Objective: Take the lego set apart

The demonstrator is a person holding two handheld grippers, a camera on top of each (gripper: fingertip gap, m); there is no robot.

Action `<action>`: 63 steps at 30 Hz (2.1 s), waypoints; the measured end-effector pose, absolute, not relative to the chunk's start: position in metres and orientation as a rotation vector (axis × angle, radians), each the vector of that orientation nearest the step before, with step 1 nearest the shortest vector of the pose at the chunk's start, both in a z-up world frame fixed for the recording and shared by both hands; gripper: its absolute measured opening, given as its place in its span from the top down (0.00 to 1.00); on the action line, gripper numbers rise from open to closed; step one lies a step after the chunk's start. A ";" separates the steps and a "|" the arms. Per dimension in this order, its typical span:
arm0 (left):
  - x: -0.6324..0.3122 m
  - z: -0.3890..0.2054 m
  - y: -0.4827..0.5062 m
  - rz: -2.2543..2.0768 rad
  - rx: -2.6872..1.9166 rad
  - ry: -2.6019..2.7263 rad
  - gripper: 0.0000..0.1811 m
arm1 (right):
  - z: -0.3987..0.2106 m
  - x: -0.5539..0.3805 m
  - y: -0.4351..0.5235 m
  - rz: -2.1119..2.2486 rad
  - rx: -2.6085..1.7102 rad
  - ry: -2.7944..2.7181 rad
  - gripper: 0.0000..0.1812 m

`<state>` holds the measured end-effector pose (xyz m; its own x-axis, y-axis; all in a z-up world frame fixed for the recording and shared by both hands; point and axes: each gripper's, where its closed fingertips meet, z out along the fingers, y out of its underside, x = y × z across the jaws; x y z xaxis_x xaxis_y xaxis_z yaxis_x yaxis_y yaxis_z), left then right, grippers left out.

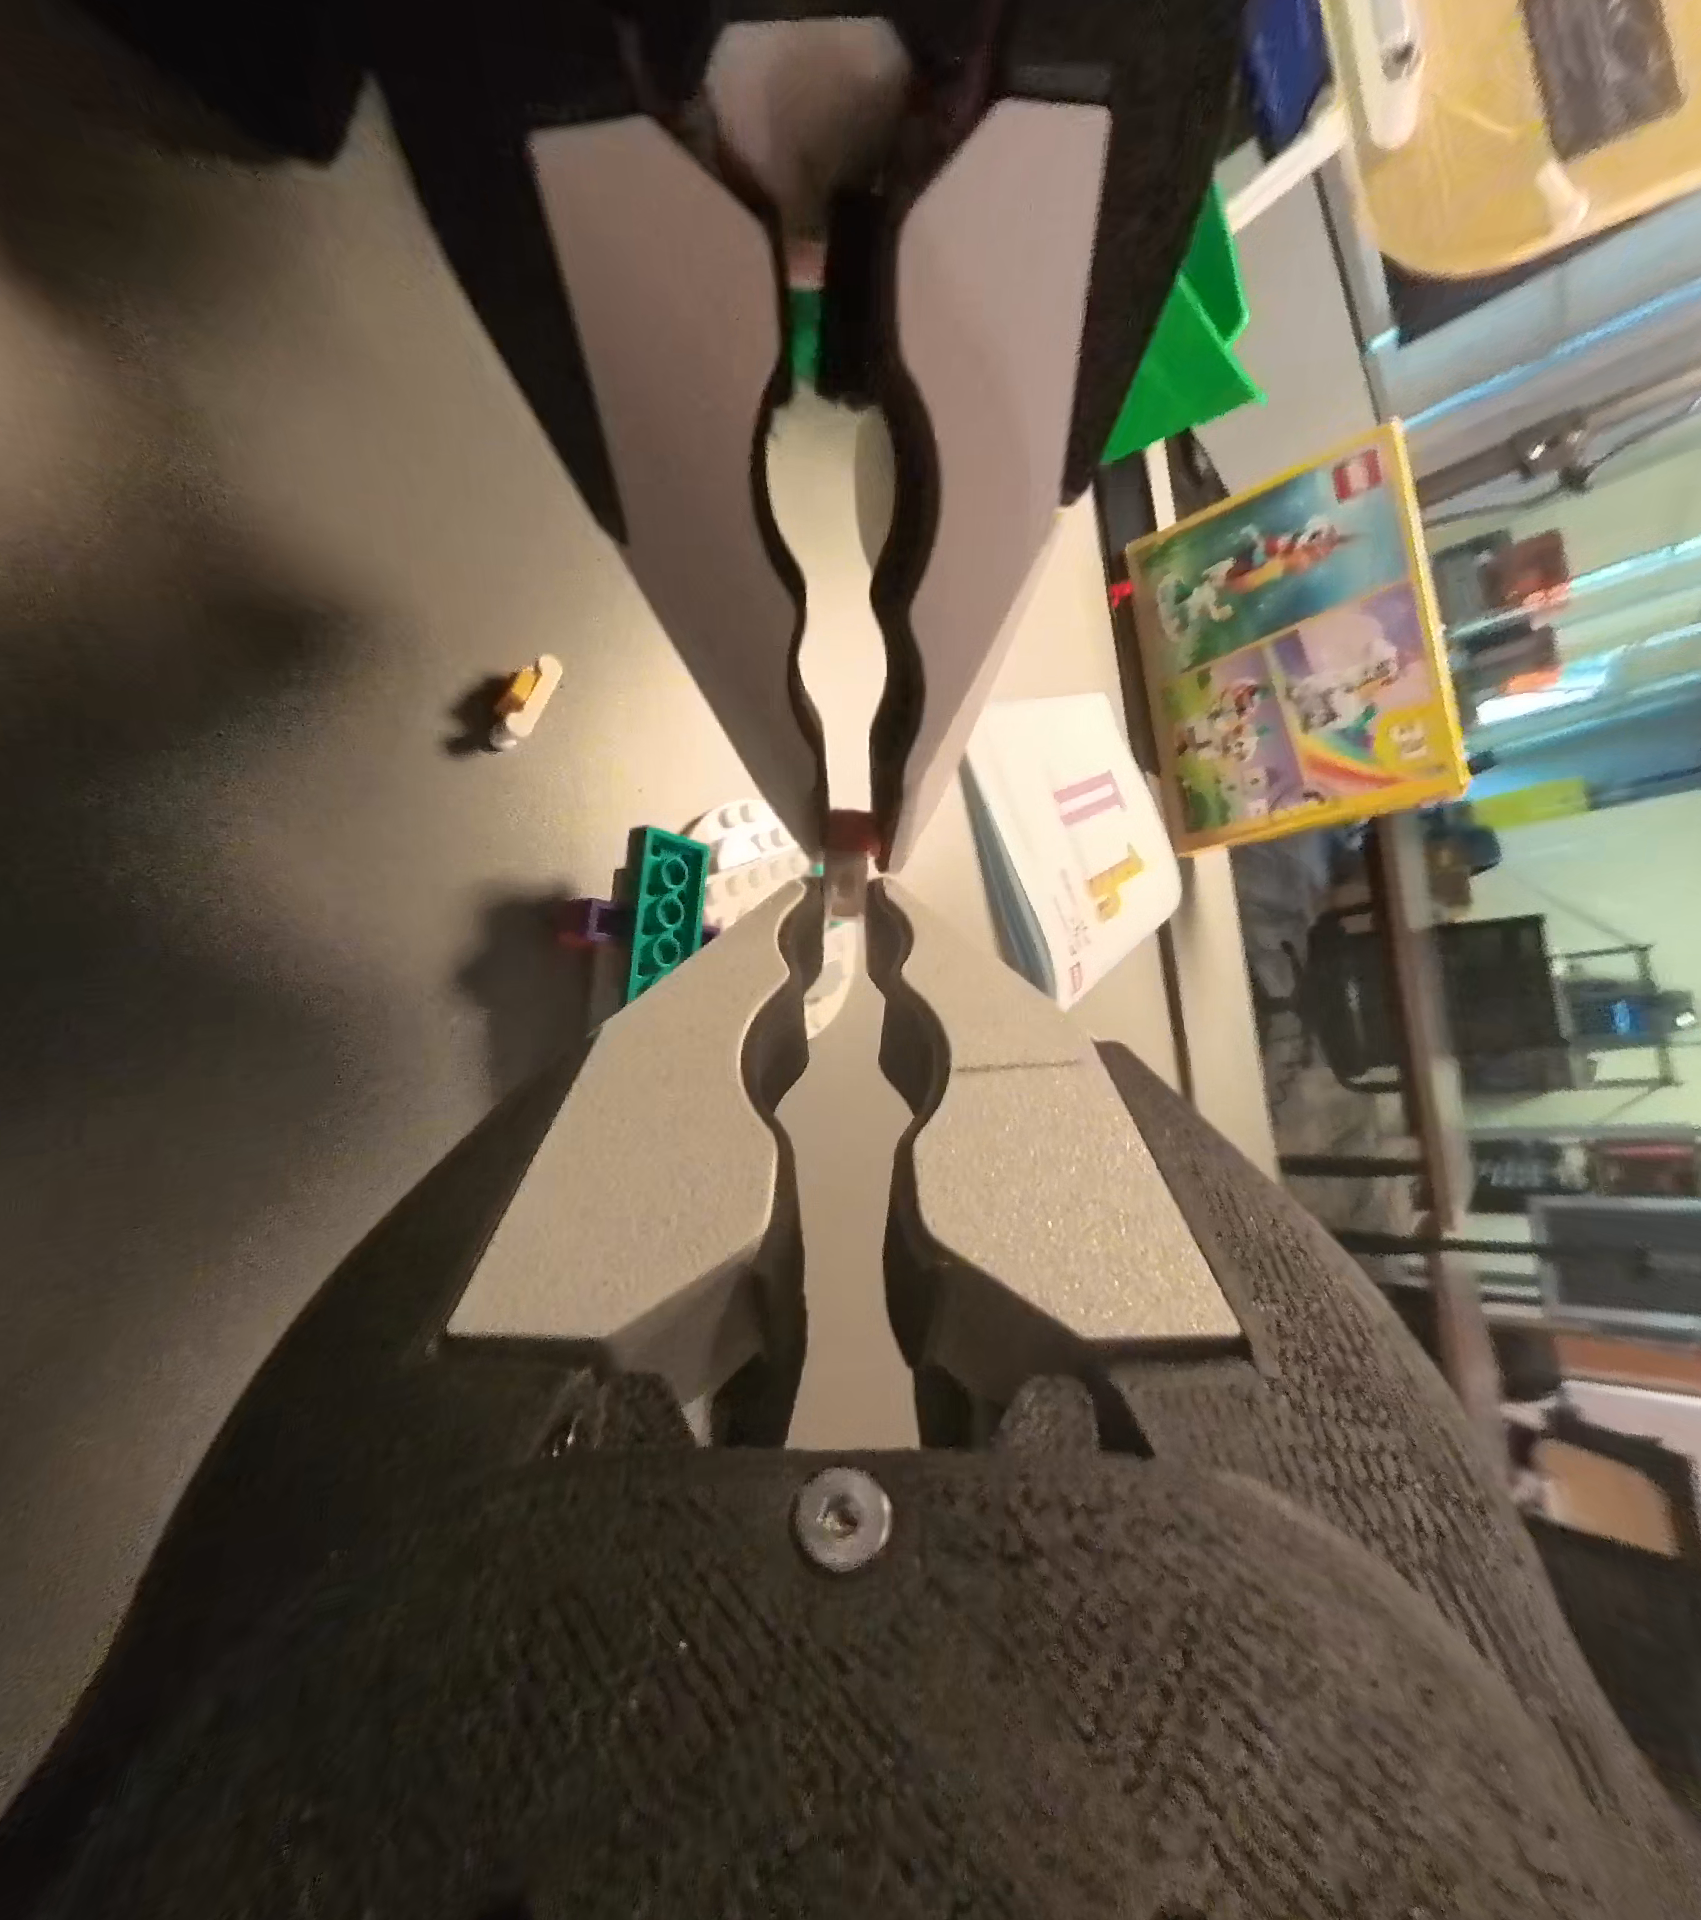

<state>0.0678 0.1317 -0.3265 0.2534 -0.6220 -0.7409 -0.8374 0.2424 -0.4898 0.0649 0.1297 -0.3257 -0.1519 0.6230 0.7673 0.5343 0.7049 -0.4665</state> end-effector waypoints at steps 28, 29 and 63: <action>-0.201 -0.230 0.155 0.101 -2.086 0.370 0.95 | -0.284 0.085 0.156 0.715 -1.050 -1.345 0.97; -0.217 -0.248 0.159 0.114 -2.195 0.370 0.95 | -0.284 0.085 0.155 0.717 -1.049 -1.348 0.97; 0.077 -0.247 0.129 -0.533 -1.743 0.881 0.78 | -0.257 0.085 0.150 -0.114 -0.496 -1.234 0.97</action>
<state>0.0770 0.1292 -0.2467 0.6280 -0.7755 -0.0653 -0.3026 -0.1660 -0.9386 0.0855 0.1502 -0.2567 0.3393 0.1801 0.9233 0.3467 0.8885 -0.3007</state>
